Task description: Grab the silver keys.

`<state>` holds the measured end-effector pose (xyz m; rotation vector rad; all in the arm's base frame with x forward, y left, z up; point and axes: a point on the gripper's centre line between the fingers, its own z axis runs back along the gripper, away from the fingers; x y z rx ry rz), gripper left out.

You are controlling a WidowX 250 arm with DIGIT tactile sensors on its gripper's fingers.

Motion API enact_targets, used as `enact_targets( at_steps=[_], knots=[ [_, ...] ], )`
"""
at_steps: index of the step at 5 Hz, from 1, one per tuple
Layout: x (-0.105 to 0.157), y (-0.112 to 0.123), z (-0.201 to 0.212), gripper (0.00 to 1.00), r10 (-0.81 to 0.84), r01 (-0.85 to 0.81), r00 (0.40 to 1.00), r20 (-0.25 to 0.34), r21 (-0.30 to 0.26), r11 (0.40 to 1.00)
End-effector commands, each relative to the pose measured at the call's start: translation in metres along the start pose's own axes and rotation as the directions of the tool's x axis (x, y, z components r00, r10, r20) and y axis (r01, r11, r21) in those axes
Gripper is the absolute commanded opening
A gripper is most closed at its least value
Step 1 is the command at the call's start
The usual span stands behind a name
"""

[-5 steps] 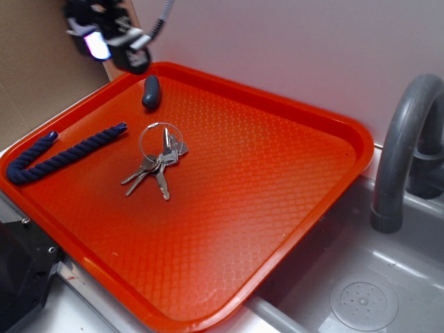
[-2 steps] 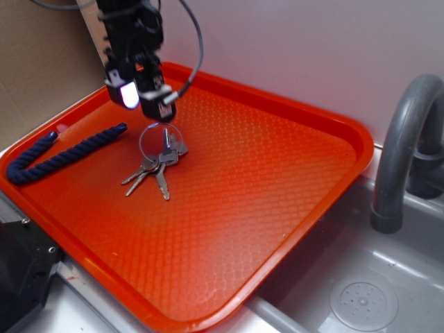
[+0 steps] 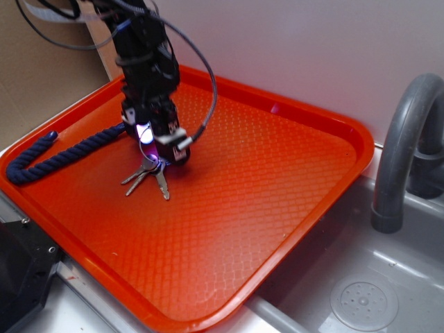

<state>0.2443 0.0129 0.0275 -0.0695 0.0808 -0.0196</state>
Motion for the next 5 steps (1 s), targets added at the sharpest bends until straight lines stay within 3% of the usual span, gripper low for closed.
enact_targets(
  at_steps=[1,2,3,4,5],
  knots=[
    [0.005,-0.009,-0.002,0.00,-0.011,0.011,1.000,0.015,0.008,1.000],
    [0.011,-0.007,0.017,0.00,-0.009,0.010,1.000,0.018,-0.019,1.000],
    [0.005,-0.008,0.067,0.00,-0.039,0.044,0.995,0.089,-0.057,0.997],
    [-0.021,-0.013,0.115,0.00,-0.068,0.076,0.968,0.243,-0.025,0.997],
    [-0.058,-0.022,0.159,0.00,-0.077,0.058,0.918,0.388,0.060,0.996]
  ],
)
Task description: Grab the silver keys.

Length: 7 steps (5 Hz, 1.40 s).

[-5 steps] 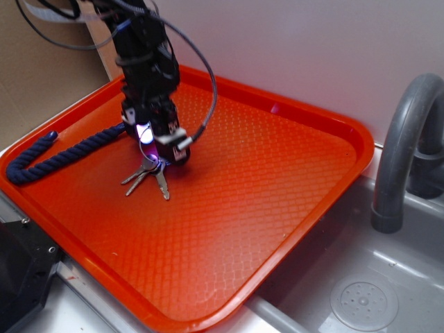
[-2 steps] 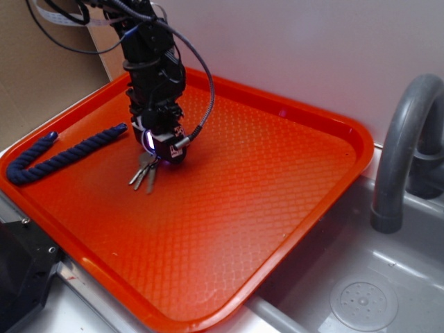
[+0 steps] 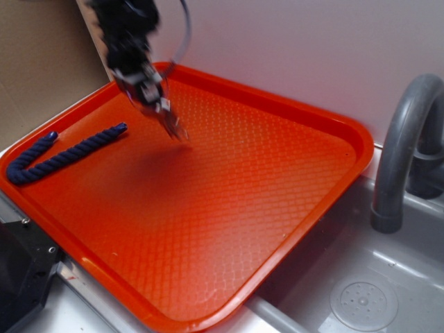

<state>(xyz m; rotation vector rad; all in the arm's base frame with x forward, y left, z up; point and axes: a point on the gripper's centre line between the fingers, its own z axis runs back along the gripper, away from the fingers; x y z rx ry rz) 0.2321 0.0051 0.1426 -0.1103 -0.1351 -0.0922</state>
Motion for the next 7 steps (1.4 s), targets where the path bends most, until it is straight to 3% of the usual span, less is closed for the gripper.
enact_targets(
  at_steps=[1,2,4,7],
  knots=[
    [-0.047,-0.021,0.104,0.00,0.025,-0.052,0.978,0.206,0.126,0.991],
    [-0.038,-0.036,0.154,0.00,0.074,-0.099,0.990,0.123,0.218,0.971],
    [-0.021,-0.051,0.146,0.00,0.061,-0.045,0.997,-0.057,0.251,0.967],
    [-0.020,-0.053,0.135,0.00,0.066,-0.040,0.992,-0.108,0.227,0.973]
  ],
)
